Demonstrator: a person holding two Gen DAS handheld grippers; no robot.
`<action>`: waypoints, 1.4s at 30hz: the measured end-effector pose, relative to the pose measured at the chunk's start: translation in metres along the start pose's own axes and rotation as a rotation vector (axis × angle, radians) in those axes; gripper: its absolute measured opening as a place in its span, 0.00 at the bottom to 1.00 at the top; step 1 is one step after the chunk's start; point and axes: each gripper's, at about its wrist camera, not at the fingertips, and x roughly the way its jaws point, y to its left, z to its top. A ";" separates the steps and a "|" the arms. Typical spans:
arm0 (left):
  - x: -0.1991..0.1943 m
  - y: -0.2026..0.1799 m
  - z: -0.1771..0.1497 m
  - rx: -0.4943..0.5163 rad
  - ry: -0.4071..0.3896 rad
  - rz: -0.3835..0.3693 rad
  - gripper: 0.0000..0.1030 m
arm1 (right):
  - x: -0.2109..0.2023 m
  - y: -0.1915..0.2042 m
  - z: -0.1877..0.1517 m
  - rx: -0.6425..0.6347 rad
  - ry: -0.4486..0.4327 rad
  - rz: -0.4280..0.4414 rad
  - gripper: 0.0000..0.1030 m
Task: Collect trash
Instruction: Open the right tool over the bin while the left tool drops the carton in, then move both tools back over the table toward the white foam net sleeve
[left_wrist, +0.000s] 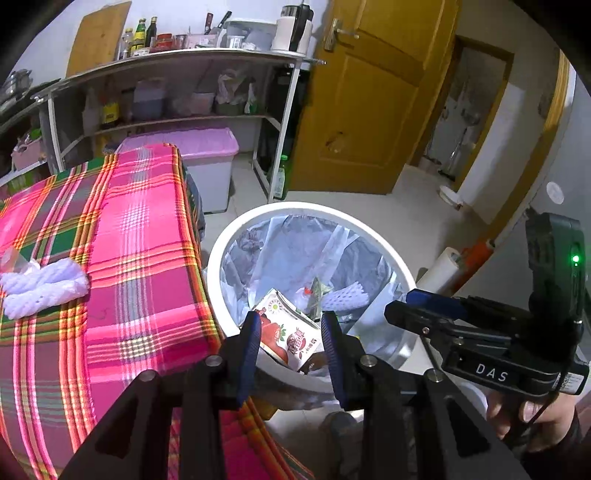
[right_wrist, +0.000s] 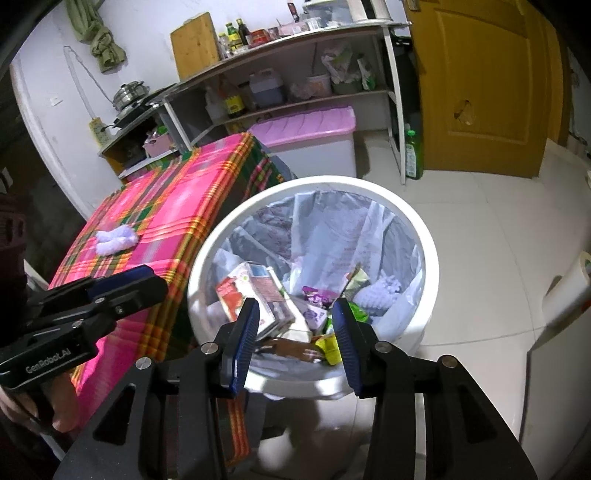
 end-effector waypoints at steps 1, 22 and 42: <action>-0.004 0.001 -0.001 -0.003 -0.005 0.001 0.33 | -0.003 0.003 0.000 -0.005 -0.005 0.004 0.41; -0.099 0.022 -0.034 -0.072 -0.138 0.033 0.33 | -0.062 0.087 -0.009 -0.178 -0.102 0.082 0.41; -0.146 0.027 -0.052 -0.078 -0.214 0.098 0.33 | -0.075 0.115 -0.017 -0.239 -0.123 0.124 0.41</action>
